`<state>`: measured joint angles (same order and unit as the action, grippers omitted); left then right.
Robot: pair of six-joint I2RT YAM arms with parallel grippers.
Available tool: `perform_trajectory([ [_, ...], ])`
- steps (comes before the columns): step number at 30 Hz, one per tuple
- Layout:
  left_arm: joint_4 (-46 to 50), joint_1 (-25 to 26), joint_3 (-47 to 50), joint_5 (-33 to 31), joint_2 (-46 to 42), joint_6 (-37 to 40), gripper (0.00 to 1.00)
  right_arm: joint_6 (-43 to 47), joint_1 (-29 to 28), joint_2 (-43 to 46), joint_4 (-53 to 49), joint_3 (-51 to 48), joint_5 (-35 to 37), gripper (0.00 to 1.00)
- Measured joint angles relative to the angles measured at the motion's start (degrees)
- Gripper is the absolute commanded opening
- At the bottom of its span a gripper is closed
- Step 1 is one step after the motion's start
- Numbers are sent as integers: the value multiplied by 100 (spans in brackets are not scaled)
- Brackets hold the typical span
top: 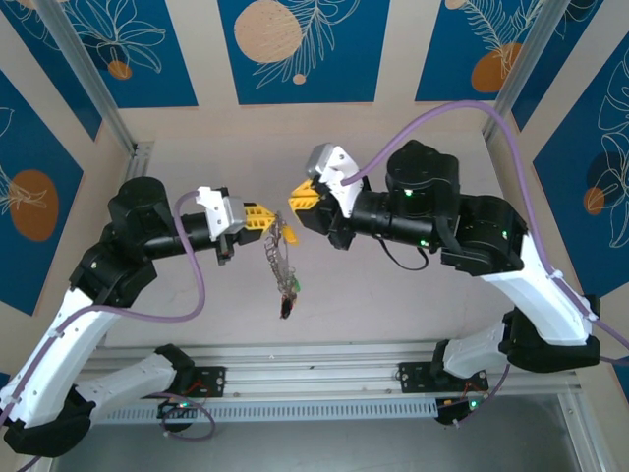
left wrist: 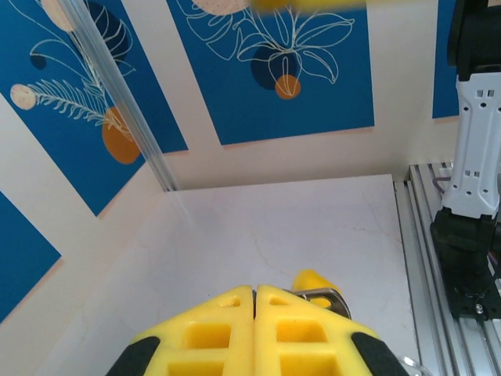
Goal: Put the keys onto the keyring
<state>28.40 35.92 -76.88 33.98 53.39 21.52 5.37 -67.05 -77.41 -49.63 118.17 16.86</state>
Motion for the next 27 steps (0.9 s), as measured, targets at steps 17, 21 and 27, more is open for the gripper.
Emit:
perform_trajectory([
  [17, -55, 0, -52, 411, -92, -365, 0, 9, 63, 734, 758, -2044, -509, 55],
  [21, -203, 0, -63, 612, -92, -507, 0, 15, 286, 721, 914, -2050, -538, 47],
  [27, -369, -2, -63, 780, -61, -645, 0, -168, 715, 721, 999, -2085, -929, 35],
])
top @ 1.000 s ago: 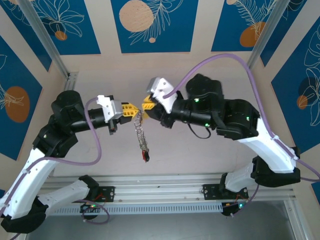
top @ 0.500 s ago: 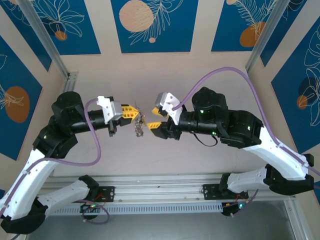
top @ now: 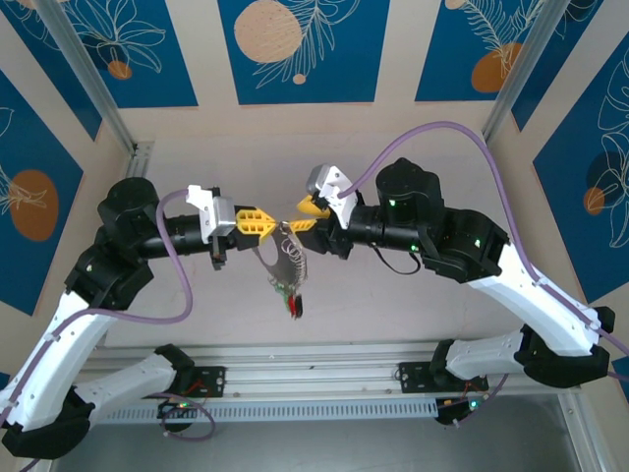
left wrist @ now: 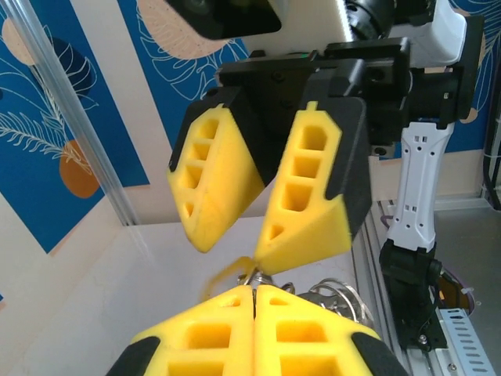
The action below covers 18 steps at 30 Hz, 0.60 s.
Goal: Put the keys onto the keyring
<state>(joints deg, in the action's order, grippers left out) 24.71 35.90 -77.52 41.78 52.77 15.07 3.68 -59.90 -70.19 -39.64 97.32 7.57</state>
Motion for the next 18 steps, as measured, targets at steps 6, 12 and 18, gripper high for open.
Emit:
perform_trajectory([
  [6, -157, 0, 0, 98, 17, -52, 0, -118, 227, -4, 2, 0, -544, 35],
  [12, -195, 0, 0, 144, 17, -66, 0, -120, 227, -177, -70, 103, -839, 36],
  [18, -225, 0, 0, 186, 11, -107, 0, -205, 227, -227, -162, 201, -953, 23],
])
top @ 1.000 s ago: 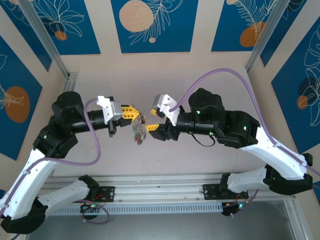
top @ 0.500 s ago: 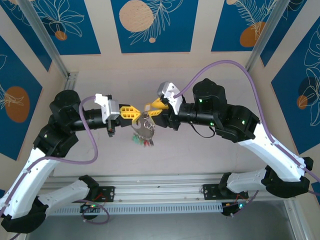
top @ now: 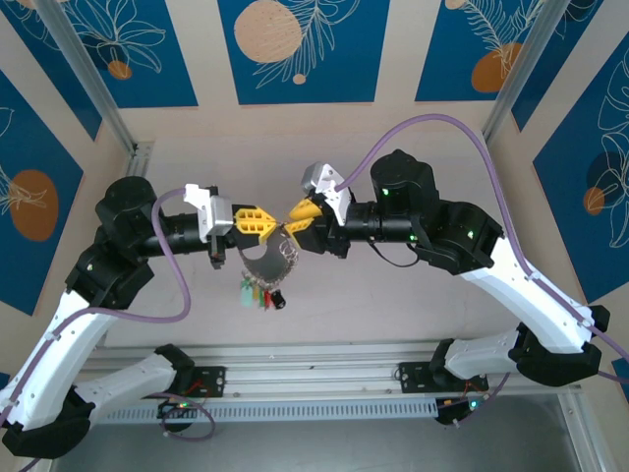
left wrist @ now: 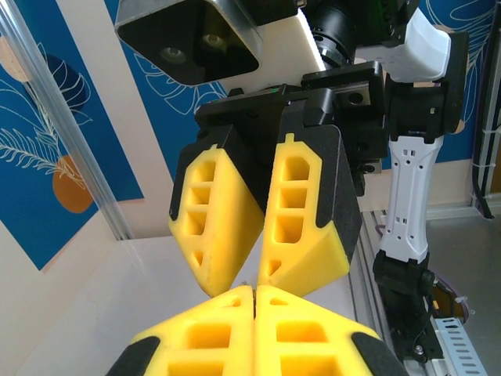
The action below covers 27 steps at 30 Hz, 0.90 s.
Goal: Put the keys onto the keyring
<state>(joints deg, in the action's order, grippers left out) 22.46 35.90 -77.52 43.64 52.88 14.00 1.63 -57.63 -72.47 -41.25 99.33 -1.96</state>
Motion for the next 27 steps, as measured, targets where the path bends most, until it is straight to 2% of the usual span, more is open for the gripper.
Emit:
perform_trajectory([
  [16, -1261, 0, 479, 267, -260, -680, 0, -282, 129, -352, -330, 682, -905, 11],
  [23, -1311, 0, 503, 258, -313, -702, 0, -675, 389, -466, -446, 822, -1399, 5],
  [27, -1307, 0, 518, 219, -315, -658, 0, -938, 614, -577, -485, 870, -1814, 7],
])
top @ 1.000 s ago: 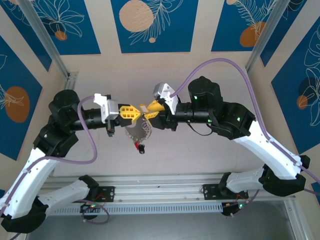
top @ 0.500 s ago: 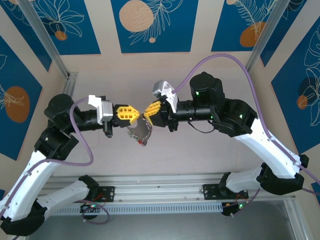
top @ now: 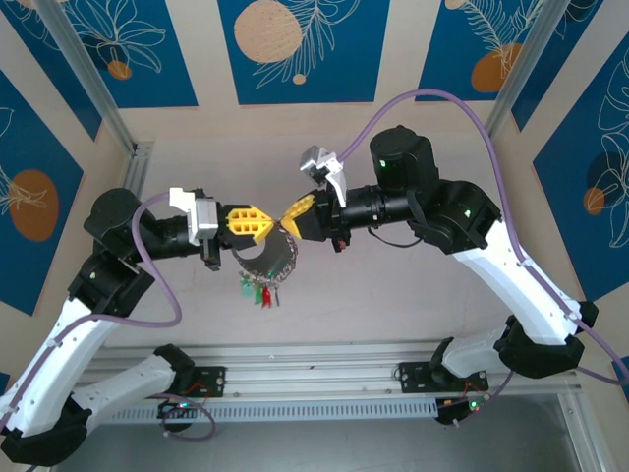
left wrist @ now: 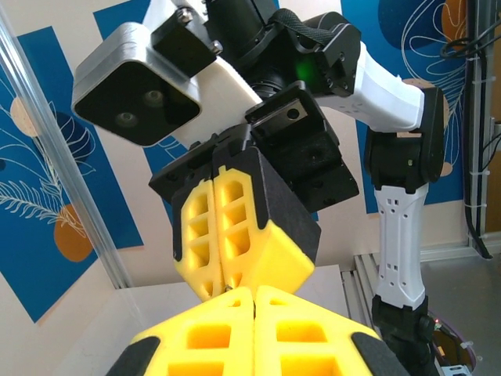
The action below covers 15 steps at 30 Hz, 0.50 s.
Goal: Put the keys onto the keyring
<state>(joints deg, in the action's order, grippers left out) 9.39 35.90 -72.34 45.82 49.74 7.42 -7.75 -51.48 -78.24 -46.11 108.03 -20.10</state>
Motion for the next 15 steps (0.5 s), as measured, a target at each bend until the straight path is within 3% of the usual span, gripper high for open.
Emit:
perform_trajectory([
  [15, -249, -4, 125, -20, -83, -4, 0, -476, 238, -601, -568, 673, -846, 18],
])
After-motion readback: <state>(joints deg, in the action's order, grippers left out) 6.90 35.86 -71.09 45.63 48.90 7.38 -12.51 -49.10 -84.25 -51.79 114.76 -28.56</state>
